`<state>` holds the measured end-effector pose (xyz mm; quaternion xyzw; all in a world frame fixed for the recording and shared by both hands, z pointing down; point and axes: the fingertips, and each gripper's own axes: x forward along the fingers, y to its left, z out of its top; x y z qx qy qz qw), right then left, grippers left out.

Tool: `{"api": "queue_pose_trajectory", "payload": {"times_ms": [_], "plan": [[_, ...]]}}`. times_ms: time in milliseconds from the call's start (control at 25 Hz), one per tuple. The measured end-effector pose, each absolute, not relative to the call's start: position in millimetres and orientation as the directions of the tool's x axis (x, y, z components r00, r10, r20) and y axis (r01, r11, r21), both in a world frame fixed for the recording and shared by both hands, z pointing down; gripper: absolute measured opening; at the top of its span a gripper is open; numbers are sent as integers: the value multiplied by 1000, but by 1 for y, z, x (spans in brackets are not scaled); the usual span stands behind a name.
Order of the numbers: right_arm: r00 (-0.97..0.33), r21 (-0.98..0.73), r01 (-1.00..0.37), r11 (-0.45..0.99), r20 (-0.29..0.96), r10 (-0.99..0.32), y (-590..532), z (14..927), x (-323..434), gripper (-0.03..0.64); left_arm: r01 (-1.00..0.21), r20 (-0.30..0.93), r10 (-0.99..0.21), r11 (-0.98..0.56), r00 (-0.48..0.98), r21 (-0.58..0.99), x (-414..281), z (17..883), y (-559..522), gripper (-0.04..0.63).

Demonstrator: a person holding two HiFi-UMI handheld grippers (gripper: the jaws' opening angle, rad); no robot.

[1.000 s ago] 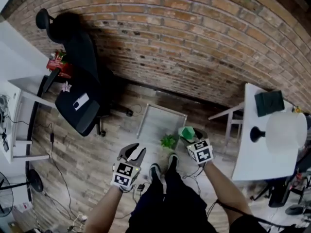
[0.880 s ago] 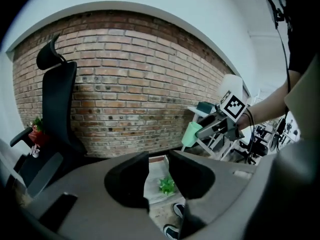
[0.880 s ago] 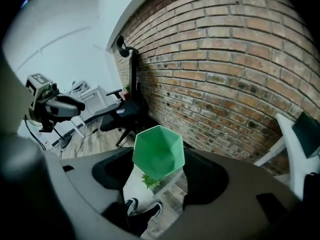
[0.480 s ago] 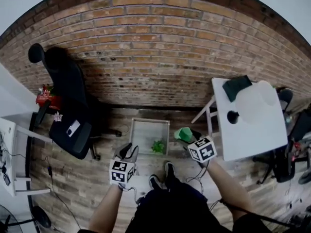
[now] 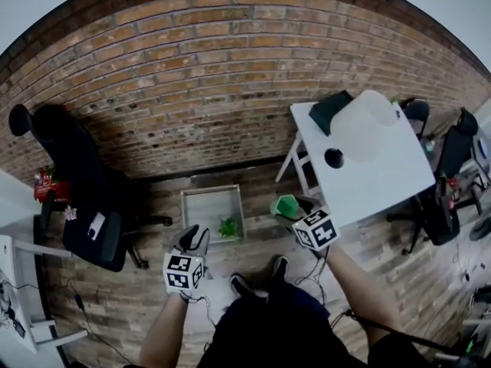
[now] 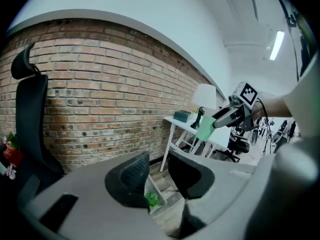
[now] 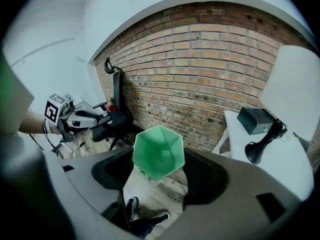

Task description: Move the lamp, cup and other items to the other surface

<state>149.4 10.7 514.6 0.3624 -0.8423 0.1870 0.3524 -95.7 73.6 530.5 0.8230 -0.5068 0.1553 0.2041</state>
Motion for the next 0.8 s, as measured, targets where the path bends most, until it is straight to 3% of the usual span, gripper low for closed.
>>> {"api": "queue_pose_trajectory", "payload": {"times_ms": [800], "plan": [[-383,-47,-851,523,738,-556,-19,502,380,314,-893,485,-754,-423,443,158,36,514,42,115]]}}
